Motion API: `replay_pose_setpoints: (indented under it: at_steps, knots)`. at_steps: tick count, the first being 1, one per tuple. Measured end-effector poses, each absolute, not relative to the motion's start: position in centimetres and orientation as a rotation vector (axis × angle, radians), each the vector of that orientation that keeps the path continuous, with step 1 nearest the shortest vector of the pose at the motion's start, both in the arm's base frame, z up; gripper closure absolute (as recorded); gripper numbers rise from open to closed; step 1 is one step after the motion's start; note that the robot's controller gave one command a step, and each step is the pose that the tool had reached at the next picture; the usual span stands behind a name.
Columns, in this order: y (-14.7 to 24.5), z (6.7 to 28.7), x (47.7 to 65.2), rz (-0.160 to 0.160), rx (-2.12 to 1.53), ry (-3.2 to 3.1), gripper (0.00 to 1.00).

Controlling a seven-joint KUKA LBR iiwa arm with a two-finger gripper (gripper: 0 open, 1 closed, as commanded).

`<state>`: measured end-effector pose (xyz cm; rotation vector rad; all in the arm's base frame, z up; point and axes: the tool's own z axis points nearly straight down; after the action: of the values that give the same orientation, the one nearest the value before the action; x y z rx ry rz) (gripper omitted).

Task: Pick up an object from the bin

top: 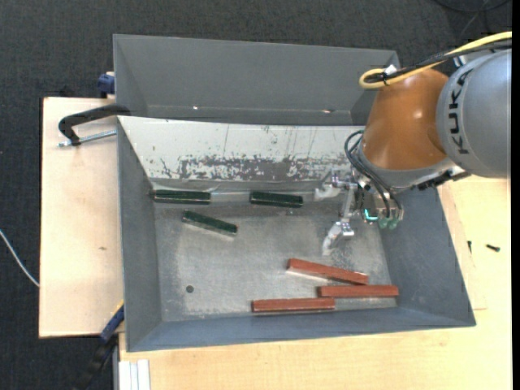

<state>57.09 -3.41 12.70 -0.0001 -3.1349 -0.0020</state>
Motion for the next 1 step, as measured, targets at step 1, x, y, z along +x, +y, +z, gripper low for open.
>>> replay_pose_setpoints:
  at_steps: [1]
  knots:
    - [-3.42,13.14,57.29,-0.001,0.001,-3.143,0.0]
